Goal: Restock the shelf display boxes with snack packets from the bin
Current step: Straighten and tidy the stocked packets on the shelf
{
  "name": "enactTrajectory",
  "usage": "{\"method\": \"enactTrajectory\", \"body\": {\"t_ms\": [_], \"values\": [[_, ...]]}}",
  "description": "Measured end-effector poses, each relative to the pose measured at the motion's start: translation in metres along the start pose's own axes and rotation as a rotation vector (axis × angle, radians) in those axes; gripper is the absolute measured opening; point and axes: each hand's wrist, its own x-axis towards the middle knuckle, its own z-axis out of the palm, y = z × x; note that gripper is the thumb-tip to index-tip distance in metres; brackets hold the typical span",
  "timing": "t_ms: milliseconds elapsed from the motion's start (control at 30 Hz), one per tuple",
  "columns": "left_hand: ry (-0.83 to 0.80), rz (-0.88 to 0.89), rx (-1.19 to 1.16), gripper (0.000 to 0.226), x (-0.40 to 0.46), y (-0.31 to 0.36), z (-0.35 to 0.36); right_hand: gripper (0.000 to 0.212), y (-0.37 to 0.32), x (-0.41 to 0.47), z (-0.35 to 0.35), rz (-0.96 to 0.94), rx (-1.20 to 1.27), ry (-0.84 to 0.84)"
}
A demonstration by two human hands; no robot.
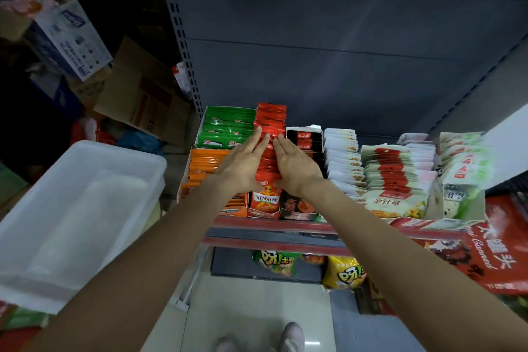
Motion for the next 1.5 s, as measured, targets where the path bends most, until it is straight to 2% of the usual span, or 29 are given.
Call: {"method": "enactTrajectory", "body": {"t_ms": [100, 200, 300, 400, 500, 600, 733, 800, 867, 1000, 1067, 1200, 1300, 1500], "values": [[0.015, 0.043, 0.052, 0.112, -0.011, -0.002, 0.003, 0.105, 0.003, -0.006, -0.001, -0.016, 0.116, -0.037], [0.063, 0.059, 0.118, 0.107, -0.024, -0.002, 0.007, 0.109, 0.007, -0.011, 0.002, -0.050, 0.107, -0.065], [0.083, 0.084, 0.081, 0.099, -0.034, -0.005, 0.005, 0.108, 0.006, -0.015, 0.003, -0.039, 0.095, -0.059], [0.138, 0.039, -0.060, 0.077, -0.047, -0.018, 0.002, 0.106, -0.007, -0.022, 0.003, 0.012, -0.056, 0.009], [0.230, -0.076, -0.178, 0.054, -0.060, -0.045, 0.003, 0.099, -0.034, -0.029, 0.011, 0.040, -0.188, 0.134], [0.295, -0.129, -0.201, 0.039, -0.070, -0.082, 0.004, 0.084, -0.071, -0.031, 0.026, -0.010, -0.230, 0.293], [0.259, -0.063, -0.192, 0.030, -0.077, -0.126, 0.006, 0.077, -0.116, -0.017, 0.049, -0.114, -0.249, 0.218], [0.165, -0.011, -0.191, 0.032, -0.080, -0.135, 0.009, 0.067, -0.131, -0.007, 0.058, -0.050, -0.137, 0.123], [0.040, 0.041, -0.166, 0.047, -0.083, -0.140, 0.013, 0.062, -0.138, 0.002, 0.064, 0.042, -0.021, 0.026], [-0.080, 0.076, -0.122, 0.096, -0.077, -0.152, 0.025, 0.074, -0.137, 0.014, 0.068, 0.113, 0.056, -0.084], [-0.107, 0.050, -0.156, 0.107, -0.071, -0.158, 0.031, 0.080, -0.137, 0.021, 0.068, 0.099, 0.038, -0.156], [-0.066, 0.052, -0.313, 0.100, -0.066, -0.165, 0.036, 0.093, -0.135, 0.032, 0.070, 0.123, 0.050, -0.292], [-0.059, 0.067, -0.334, 0.096, -0.062, -0.171, 0.034, 0.105, -0.131, 0.040, 0.071, 0.144, 0.018, -0.309], [-0.144, 0.120, -0.348, 0.102, -0.060, -0.181, 0.031, 0.089, -0.129, 0.057, 0.073, 0.156, -0.138, -0.243]]}}
